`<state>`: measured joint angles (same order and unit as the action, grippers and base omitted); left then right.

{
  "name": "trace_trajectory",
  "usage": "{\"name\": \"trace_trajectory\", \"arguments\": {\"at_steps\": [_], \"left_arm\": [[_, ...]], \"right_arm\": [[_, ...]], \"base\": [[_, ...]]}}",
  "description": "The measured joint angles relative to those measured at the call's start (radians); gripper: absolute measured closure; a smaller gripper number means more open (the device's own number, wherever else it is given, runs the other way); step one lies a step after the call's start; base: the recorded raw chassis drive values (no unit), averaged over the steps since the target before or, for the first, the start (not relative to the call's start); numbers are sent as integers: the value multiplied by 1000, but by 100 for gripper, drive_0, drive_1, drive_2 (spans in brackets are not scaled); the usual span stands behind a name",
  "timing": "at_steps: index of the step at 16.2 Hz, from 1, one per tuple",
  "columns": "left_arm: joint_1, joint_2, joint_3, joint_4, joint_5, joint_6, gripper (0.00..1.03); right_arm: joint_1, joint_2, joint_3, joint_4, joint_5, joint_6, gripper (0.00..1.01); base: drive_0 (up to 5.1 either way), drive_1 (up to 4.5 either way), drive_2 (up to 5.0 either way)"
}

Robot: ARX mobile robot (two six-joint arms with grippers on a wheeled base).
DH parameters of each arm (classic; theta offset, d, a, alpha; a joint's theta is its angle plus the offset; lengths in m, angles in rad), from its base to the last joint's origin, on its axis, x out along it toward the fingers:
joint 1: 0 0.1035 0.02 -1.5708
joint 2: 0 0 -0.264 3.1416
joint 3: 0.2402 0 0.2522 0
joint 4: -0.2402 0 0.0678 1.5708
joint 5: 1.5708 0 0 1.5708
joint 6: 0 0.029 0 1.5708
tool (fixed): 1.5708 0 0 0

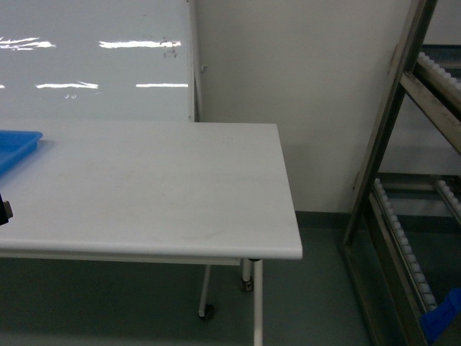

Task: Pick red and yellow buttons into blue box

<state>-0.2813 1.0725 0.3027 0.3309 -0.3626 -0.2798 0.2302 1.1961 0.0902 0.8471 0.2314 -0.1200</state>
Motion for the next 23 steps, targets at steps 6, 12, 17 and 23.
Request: {"name": "trace_trajectory", "arguments": {"at_steps": [6, 12, 17, 23], "left_arm": [[0, 0, 0, 3, 0, 0, 78], [0, 0, 0, 4, 0, 0, 78], [0, 0, 0, 3, 0, 0, 78], [0, 0, 0, 2, 0, 0, 78]], "right_arm": [[0, 0, 0, 3, 0, 0, 73], [-1, 0, 0, 6, 0, 0, 73], [-1, 0, 0, 1, 0, 0, 73], [-1, 0, 0, 0, 0, 0, 73]], "base": [[468, -379, -103], [459, -388, -112], [459, -388, -112], [459, -388, -112]]}}
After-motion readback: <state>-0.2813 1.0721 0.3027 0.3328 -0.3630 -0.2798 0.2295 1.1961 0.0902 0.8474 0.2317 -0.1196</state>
